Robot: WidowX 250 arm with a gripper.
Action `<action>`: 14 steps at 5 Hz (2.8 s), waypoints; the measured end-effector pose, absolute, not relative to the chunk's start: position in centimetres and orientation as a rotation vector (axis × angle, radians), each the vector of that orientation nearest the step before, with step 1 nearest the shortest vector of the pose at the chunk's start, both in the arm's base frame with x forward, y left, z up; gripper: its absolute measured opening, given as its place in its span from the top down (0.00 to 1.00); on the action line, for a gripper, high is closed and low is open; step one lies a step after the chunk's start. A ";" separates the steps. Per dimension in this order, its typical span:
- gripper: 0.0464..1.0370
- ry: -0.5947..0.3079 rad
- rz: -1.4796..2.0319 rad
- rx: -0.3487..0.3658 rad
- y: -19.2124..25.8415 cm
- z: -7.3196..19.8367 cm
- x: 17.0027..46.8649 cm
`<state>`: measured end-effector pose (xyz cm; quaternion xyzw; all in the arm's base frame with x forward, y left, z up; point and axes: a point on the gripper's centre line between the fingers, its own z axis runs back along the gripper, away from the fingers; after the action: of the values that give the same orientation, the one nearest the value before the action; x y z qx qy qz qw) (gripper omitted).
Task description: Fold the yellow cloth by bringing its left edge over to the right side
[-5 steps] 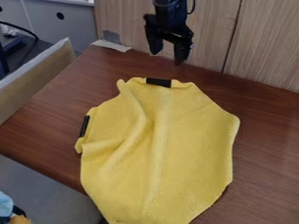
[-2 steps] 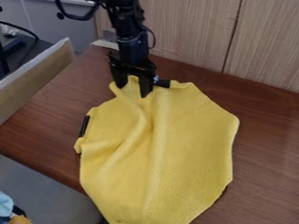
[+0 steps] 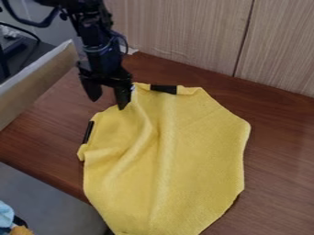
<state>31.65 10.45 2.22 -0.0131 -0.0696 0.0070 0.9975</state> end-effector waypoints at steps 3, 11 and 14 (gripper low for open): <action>0.09 -0.069 0.102 -0.014 12.2 -1.5 28.7; 0.99 -0.103 0.128 -0.043 8.4 1.8 31.3; 0.99 -0.186 0.032 -0.061 0.1 5.7 37.0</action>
<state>37.01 0.12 5.72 -0.0306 -0.0931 0.0157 0.9951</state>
